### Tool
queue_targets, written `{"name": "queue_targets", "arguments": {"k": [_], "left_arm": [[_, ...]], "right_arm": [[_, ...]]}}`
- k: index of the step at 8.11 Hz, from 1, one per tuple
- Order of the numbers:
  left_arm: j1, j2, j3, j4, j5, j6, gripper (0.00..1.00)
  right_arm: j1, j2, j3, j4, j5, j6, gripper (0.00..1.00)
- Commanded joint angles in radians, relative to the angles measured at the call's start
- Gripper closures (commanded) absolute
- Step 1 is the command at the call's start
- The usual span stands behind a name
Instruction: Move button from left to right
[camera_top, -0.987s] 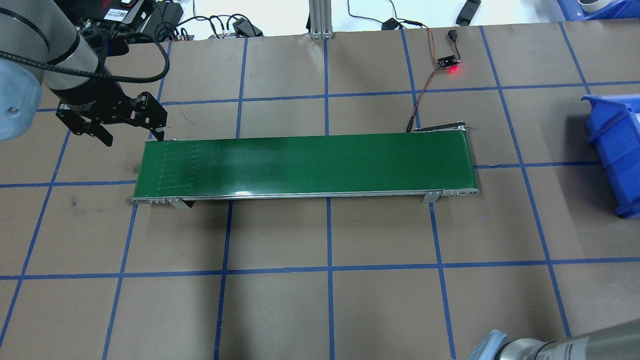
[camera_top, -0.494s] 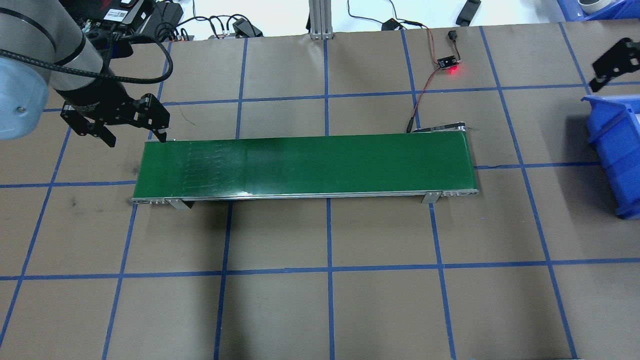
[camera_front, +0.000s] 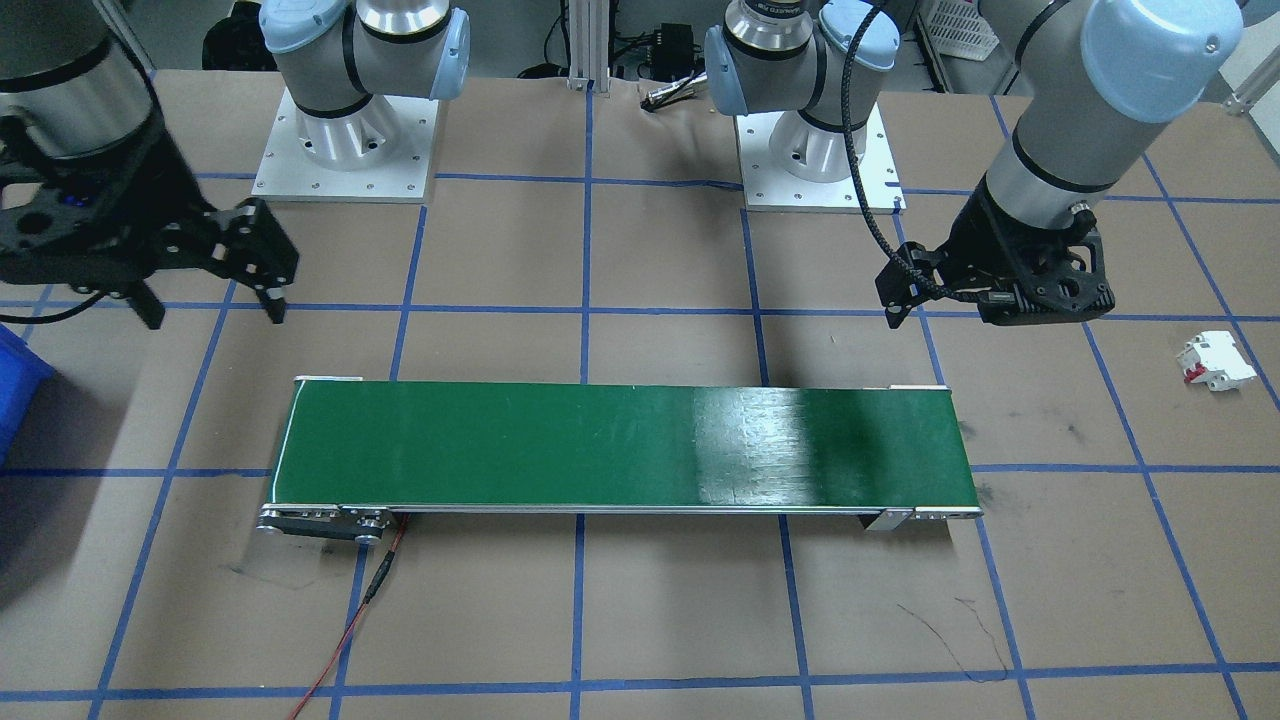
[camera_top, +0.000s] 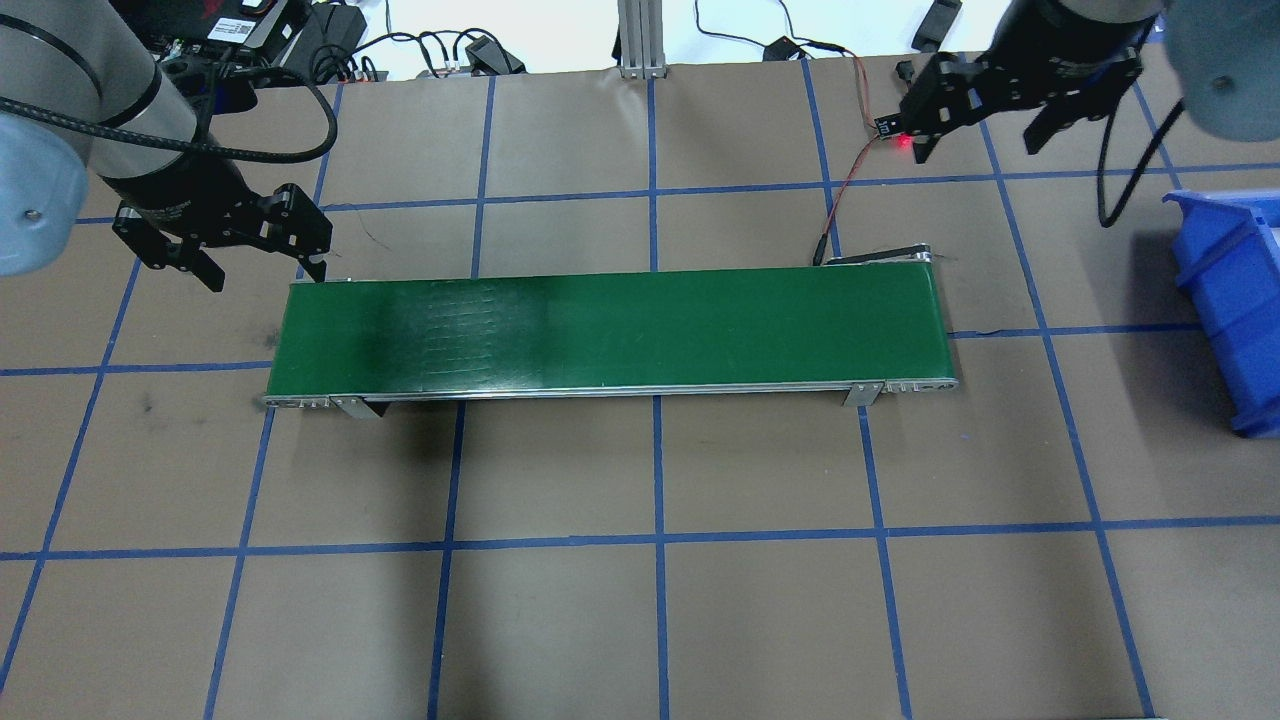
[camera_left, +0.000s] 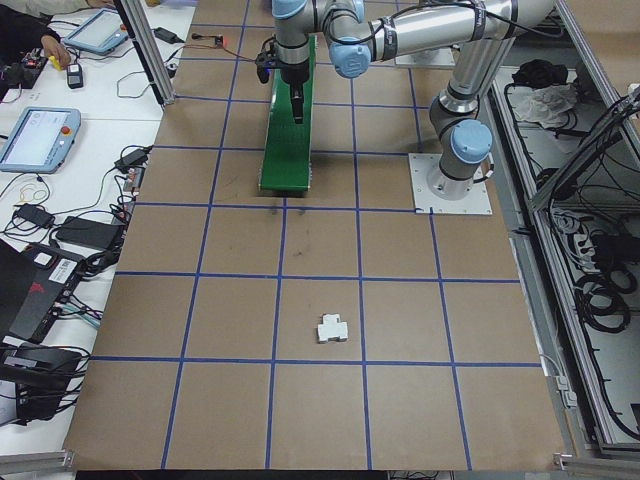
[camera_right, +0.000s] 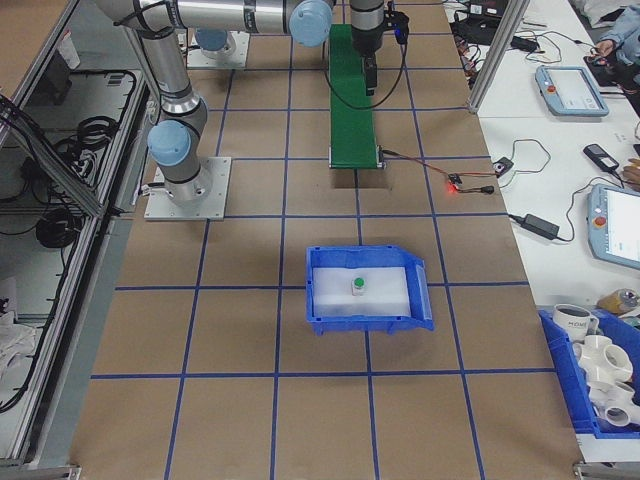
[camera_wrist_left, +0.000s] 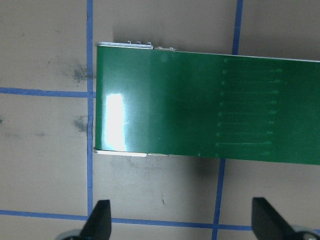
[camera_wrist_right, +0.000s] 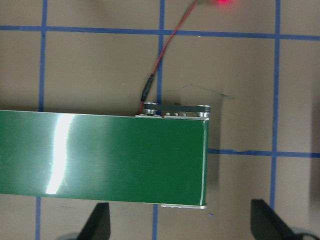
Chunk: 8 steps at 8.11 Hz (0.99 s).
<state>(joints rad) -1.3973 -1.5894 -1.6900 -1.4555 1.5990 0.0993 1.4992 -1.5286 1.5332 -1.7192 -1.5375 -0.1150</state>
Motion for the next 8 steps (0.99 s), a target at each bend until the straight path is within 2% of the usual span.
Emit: {"name": "queue_targets", "arguments": {"k": [1,8], "left_arm": [[0.001,-0.001,0.012,0.006,-0.004,0.0,0.0],[0.003,0.002,0.013,0.006,-0.001,0.0,0.0]], "right_arm": [[0.124,-0.002,0.002,-0.011,-0.004,0.14,0.0],[0.13,0.002,0.002,-0.011,-0.009,0.124,0.0]]}}
